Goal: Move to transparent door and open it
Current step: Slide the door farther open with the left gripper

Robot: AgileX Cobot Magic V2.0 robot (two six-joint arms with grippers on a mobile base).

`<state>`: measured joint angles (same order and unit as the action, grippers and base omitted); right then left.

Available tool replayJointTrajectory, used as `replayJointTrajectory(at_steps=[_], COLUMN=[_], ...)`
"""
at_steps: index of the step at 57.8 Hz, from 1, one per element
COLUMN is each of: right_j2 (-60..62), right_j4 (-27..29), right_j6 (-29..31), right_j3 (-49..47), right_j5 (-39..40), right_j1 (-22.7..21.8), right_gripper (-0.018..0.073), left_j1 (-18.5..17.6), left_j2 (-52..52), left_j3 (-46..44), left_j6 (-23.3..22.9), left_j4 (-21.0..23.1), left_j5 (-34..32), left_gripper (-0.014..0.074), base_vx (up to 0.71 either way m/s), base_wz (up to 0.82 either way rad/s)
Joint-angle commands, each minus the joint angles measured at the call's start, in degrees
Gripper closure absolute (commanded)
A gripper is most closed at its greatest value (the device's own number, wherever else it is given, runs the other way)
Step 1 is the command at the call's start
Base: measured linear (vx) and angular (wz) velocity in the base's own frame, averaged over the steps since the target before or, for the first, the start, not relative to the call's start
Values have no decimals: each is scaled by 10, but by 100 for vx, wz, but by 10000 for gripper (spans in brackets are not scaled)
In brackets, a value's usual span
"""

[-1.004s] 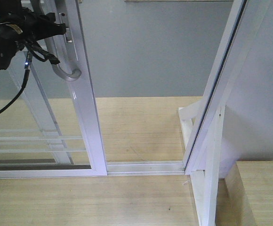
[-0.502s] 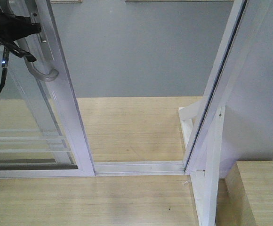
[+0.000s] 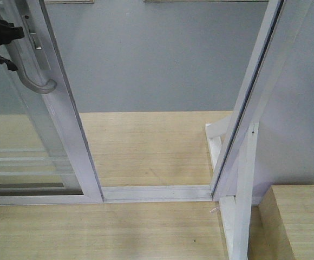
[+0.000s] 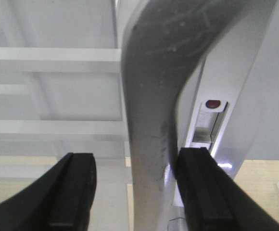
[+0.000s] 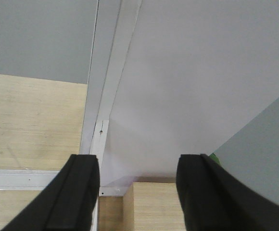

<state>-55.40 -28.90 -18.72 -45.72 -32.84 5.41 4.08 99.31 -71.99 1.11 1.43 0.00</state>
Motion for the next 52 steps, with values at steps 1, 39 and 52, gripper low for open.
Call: replayJointTrajectory(at_steps=[1,39,52], right_j2=[9,9,9], right_j4=[-20,-20,-20], right_j6=[1,1,1], right_j3=[-16,-16,-16], right_j5=[31,36,35], right_j1=[-3,-3,-3], right_gripper=[117,117,117], left_j1=[28,14,-3], left_j2=[-35,-199,-275], left_j3=[-18,-17,64], left_j6=[1,40,72], left_j4=[0,4,13], left_j5=[-38,206,222], left_gripper=[117,117,125], base_vx=[0,0,0], base_wz=[0,0,0])
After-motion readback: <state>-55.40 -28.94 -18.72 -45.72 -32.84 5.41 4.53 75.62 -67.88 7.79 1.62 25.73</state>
